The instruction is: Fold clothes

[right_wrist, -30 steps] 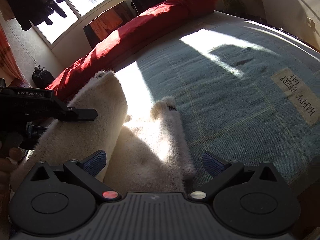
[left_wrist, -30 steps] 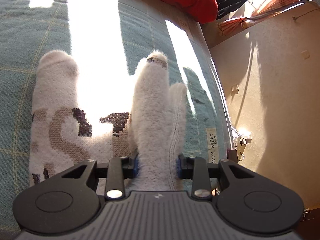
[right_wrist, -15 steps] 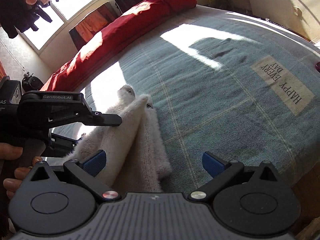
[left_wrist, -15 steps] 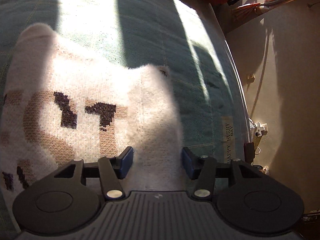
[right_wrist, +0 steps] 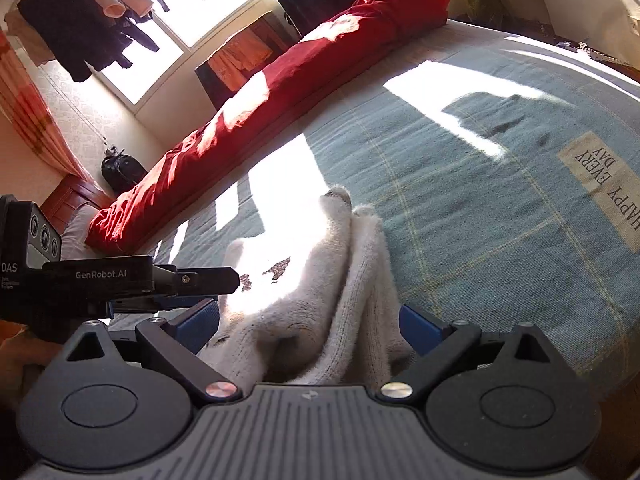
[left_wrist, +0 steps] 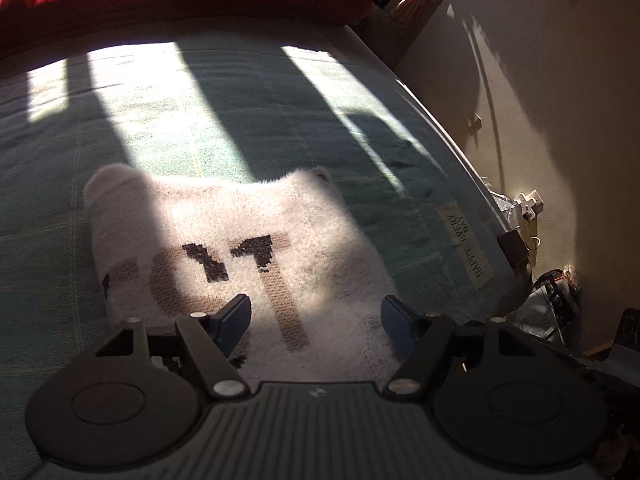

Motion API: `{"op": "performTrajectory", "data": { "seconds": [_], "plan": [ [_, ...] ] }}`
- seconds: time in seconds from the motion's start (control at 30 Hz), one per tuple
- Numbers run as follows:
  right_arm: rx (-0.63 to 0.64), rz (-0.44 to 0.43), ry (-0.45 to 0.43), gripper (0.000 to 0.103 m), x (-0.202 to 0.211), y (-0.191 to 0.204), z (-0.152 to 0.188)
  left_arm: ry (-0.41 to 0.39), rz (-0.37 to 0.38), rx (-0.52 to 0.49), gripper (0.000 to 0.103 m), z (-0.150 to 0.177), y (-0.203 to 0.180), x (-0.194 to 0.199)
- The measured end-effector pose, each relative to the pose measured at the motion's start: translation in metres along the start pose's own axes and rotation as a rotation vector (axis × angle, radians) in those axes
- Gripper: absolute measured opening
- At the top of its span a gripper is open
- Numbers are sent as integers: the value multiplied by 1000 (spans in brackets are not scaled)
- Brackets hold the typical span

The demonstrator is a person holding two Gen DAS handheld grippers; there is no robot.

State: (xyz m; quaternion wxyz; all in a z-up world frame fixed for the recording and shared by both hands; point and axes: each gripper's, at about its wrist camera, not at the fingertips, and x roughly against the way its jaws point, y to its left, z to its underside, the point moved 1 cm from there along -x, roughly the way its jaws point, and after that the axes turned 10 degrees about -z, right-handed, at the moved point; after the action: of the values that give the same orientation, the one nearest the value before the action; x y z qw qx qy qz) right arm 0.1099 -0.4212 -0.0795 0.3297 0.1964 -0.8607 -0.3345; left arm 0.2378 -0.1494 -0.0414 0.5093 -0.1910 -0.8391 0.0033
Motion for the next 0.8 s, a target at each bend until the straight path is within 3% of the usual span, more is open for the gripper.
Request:
{"op": "performTrajectory", "data": {
  "seconds": [0.13, 0.27, 0.33, 0.37, 0.5, 0.67, 0.8],
  "plan": [
    [-5, -119, 72, 100, -15, 21, 4, -37, -73, -14, 75, 25, 28, 24],
    [-1, -99, 162, 93, -32, 29, 14, -58, -82, 6, 77, 44, 47, 36],
    [25, -80, 204, 73, -39, 32, 19, -50, -66, 24, 77, 51, 54, 35],
    [43, -53, 221, 68, -42, 33, 21, -45, -60, 29, 77, 53, 56, 34],
    [115, 74, 276, 20, -53, 33, 28, -48, -36, 5, 77, 58, 55, 36],
    [179, 223, 337, 20, -53, 15, 38, -70, 6, -51, 77, 63, 49, 41],
    [113, 287, 358, 21, -56, -13, 49, -68, 50, -121, 77, 66, 33, 31]
  ]
}}
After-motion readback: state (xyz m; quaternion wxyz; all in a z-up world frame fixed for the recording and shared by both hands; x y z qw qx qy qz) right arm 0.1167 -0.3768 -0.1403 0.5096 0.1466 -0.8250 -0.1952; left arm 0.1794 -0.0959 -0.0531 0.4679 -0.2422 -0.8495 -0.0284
